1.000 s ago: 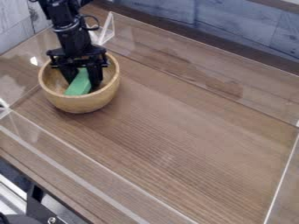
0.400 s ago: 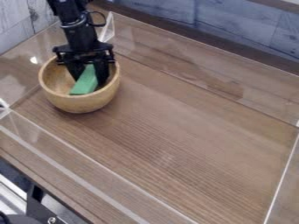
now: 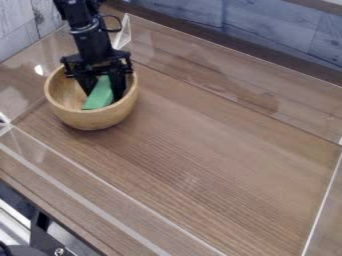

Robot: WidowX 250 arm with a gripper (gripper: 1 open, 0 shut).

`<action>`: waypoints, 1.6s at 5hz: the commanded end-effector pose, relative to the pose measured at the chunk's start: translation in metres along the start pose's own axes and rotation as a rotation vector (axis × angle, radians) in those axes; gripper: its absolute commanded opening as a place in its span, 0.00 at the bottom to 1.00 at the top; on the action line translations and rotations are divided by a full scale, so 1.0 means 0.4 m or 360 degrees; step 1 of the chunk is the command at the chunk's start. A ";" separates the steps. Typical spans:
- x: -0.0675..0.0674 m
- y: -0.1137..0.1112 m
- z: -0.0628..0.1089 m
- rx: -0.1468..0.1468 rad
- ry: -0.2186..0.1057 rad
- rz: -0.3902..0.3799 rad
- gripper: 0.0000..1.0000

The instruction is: Move green stick from inside the wooden bowl to the table next to it

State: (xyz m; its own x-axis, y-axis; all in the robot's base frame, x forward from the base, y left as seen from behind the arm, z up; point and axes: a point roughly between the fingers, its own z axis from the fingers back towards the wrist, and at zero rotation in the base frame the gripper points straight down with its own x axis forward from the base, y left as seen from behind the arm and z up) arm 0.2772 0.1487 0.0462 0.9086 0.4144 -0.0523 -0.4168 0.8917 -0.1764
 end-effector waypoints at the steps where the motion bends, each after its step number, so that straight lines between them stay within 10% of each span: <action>1: 0.038 -0.016 0.115 -0.0014 -0.0135 -0.0120 0.00; 4: 0.038 -0.148 0.237 -0.0153 -0.0165 -0.0261 0.00; 8: -0.096 -0.257 0.189 -0.0160 -0.0096 -0.0509 0.00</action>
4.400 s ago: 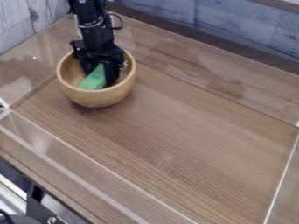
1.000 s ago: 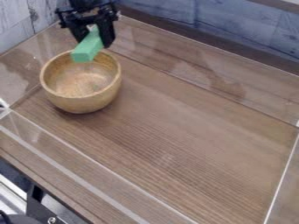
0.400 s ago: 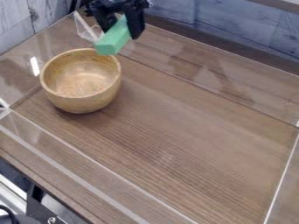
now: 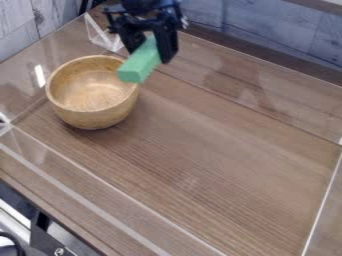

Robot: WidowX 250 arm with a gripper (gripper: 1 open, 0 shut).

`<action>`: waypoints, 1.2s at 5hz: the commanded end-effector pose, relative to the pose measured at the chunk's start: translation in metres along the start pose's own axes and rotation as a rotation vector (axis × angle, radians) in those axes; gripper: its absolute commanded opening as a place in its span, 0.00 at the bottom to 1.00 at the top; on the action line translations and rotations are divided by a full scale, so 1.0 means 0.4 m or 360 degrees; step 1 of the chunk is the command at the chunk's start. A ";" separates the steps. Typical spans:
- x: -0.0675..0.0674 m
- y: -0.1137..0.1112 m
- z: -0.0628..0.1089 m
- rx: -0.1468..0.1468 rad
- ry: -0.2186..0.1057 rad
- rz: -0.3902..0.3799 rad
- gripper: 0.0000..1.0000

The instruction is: Move green stick from inside the wooden bowl to the table next to it

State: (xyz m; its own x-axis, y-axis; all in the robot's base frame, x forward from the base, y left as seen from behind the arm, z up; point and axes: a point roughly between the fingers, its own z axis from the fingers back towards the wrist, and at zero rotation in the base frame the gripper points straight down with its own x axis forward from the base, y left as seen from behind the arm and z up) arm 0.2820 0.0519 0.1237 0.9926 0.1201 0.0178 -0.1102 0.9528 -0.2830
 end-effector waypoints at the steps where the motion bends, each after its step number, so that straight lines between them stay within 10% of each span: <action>1: -0.015 -0.046 -0.008 0.0040 -0.0079 -0.0054 0.00; 6: -0.042 -0.031 -0.171 0.0142 -0.0022 -0.0320 0.00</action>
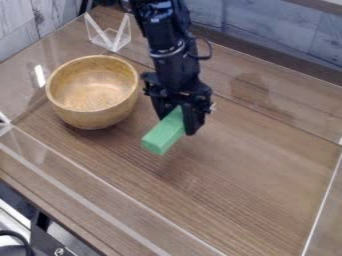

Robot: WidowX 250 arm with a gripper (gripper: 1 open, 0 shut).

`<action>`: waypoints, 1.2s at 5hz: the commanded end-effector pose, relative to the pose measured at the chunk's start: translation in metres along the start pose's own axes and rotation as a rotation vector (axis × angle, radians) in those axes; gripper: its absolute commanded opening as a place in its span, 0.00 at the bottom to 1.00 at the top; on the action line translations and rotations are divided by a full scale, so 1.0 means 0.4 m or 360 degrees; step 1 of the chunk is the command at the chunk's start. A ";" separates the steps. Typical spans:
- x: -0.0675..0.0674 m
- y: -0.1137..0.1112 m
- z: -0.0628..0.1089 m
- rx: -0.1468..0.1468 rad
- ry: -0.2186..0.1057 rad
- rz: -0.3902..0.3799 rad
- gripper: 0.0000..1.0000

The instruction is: Move green stick from inside the wooden bowl to the table next to it

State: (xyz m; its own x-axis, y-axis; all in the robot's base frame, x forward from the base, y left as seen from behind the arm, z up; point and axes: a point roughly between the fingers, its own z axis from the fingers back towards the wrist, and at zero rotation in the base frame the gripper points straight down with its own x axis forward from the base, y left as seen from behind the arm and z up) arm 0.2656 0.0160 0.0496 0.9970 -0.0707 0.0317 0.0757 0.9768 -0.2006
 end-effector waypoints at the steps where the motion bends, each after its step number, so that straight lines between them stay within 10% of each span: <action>1: -0.006 0.004 0.026 0.0033 -0.0068 -0.0049 0.00; 5: 0.007 0.007 -0.020 0.0101 -0.0126 0.0231 0.00; 6: -0.012 0.004 -0.035 0.0095 -0.0115 0.0236 1.00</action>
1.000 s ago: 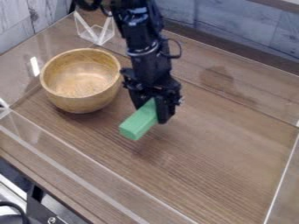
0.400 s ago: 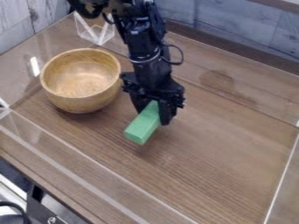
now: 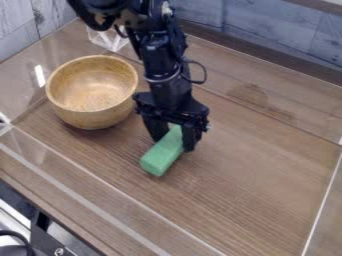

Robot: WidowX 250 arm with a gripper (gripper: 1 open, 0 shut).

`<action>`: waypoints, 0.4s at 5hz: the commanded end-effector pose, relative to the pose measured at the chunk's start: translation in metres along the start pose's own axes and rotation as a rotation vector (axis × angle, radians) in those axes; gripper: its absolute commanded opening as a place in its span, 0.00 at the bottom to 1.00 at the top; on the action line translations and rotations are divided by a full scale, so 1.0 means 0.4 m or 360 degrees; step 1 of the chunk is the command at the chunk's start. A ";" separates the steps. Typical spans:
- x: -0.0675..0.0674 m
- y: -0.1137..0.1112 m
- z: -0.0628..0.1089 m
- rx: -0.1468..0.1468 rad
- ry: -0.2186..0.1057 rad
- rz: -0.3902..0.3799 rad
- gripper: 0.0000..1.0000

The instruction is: Move green stick from inside the wooden bowl to the table next to it

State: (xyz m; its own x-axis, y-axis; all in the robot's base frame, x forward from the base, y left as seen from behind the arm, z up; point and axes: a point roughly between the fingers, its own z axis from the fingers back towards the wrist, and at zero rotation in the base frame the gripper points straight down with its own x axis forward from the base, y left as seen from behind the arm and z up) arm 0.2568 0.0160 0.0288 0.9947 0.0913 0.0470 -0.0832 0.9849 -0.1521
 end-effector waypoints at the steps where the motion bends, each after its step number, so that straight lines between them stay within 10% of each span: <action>1: -0.002 0.004 0.020 -0.0022 -0.0063 0.0025 1.00; 2: -0.013 0.013 0.031 -0.0044 -0.0085 0.0062 1.00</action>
State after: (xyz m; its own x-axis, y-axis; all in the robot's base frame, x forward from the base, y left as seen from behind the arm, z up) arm 0.2457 0.0201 0.0299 0.9898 0.1329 0.0512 -0.1214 0.9753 -0.1843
